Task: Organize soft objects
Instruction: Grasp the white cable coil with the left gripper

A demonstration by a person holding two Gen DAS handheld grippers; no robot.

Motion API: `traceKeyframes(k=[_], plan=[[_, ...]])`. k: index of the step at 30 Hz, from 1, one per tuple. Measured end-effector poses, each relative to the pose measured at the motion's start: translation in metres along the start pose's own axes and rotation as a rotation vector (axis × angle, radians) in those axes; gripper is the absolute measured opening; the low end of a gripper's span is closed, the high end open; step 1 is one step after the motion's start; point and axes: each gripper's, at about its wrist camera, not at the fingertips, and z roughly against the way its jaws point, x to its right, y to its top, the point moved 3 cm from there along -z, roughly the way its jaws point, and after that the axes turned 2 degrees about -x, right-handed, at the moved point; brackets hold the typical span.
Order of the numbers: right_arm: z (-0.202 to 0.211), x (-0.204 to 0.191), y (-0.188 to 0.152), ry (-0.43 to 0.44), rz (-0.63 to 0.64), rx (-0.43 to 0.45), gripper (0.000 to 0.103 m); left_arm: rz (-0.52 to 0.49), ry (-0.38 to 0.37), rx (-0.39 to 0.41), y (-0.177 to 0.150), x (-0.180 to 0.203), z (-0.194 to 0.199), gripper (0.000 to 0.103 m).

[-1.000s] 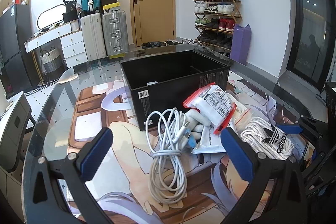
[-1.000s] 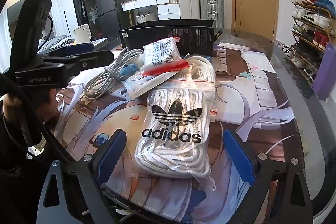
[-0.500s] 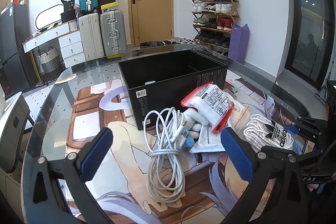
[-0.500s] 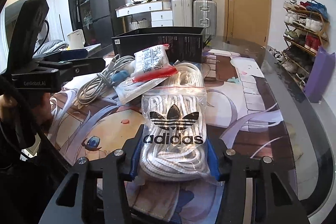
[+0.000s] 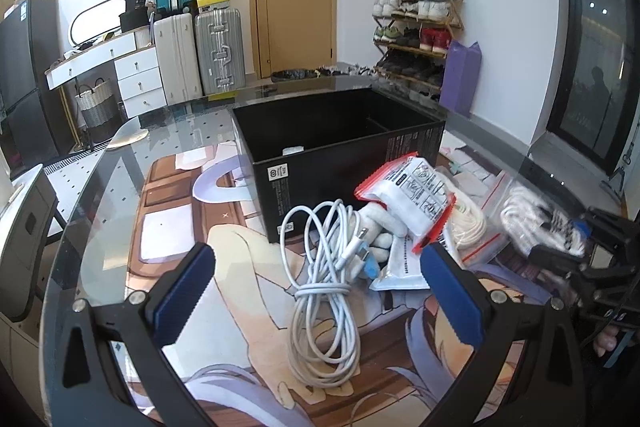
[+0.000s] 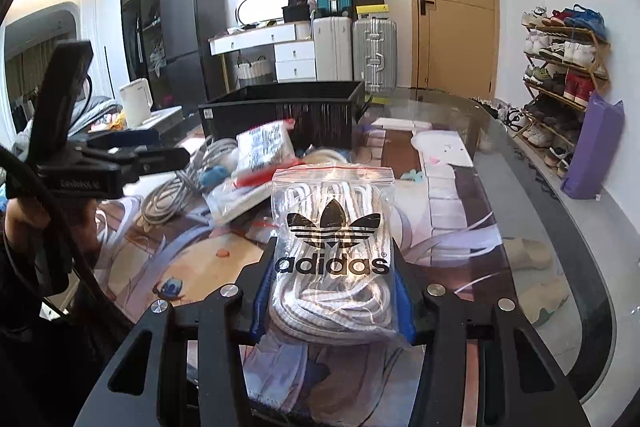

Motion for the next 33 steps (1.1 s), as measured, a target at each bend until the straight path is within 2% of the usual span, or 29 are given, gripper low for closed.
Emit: traceKeyframes(k=[4, 10, 14, 19, 23, 29, 33], plan=[[0.003, 0.002, 0.006, 0.002, -0.004, 0.015, 0.049, -0.002, 0.035, -0.022, 0.002, -0.006, -0.002, 0.103], [0.006, -0.001, 0.012, 0.012, 0.002, 0.025, 0.049, 0.044, -0.018, -0.075, -0.003, -0.015, -0.009, 0.103], [0.006, -0.001, 0.013, 0.041, -0.021, 0.023, 0.049, 0.019, 0.000, -0.131, -0.008, -0.012, -0.018, 0.102], [0.005, 0.001, 0.014, 0.048, -0.032, 0.021, 0.049, 0.048, -0.017, -0.190, -0.013, -0.014, -0.027, 0.101], [0.005, 0.000, 0.013, 0.051, -0.026, 0.019, 0.049, 0.081, -0.033, -0.250, -0.020, -0.018, -0.038, 0.091], [0.004, -0.002, 0.013, 0.050, -0.022, 0.018, 0.049, 0.065, -0.029, -0.252, -0.022, -0.016, -0.038, 0.085], [0.004, -0.002, 0.012, 0.052, -0.019, 0.019, 0.049, 0.045, -0.029, -0.242, -0.021, -0.013, -0.036, 0.070]])
